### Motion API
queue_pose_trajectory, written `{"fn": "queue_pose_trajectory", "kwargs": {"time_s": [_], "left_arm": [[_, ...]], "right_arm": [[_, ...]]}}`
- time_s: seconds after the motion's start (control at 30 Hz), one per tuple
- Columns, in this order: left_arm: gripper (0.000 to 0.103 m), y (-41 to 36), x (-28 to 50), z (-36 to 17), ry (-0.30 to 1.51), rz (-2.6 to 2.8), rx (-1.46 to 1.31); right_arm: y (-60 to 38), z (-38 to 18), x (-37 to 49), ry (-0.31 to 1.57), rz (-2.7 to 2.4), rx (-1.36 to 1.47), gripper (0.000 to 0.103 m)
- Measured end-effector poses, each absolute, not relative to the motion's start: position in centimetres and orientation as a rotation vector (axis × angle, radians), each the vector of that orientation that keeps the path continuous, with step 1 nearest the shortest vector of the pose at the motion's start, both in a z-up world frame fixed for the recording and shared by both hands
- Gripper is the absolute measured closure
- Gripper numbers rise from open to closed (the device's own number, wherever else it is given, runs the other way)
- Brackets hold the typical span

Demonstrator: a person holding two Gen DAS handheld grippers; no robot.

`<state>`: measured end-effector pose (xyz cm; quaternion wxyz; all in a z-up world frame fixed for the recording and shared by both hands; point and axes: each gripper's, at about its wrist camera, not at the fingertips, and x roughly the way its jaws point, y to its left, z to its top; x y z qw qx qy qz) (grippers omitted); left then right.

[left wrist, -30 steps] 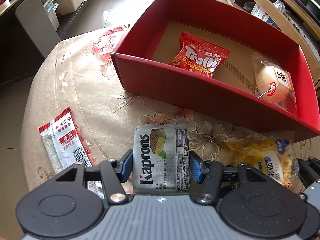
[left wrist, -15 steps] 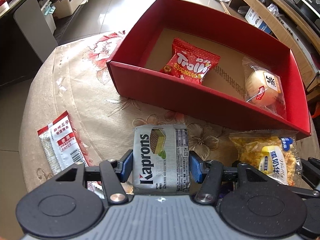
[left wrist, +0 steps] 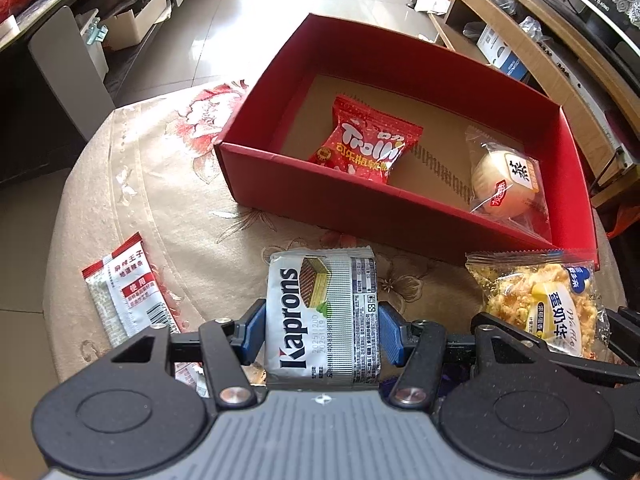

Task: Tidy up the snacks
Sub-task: 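Lift the Kaprons wafer and yellow pastry bag off the table, then carry the Kaprons wafer and pastry bag over the red box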

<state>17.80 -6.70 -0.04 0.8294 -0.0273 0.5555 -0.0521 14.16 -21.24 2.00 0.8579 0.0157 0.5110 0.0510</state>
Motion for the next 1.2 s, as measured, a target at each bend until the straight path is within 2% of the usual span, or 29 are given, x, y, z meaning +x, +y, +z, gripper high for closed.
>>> {"fn": "queue_pose_trajectory", "kwargs": {"time_s": [1.2], "left_arm": [[0.05,-7.9,18.5,4.1,1.046,-0.116,-0.083]], "right_arm": [[-22.7,5.6,15.1,0.942,0.065,0.091,0.037]]}}
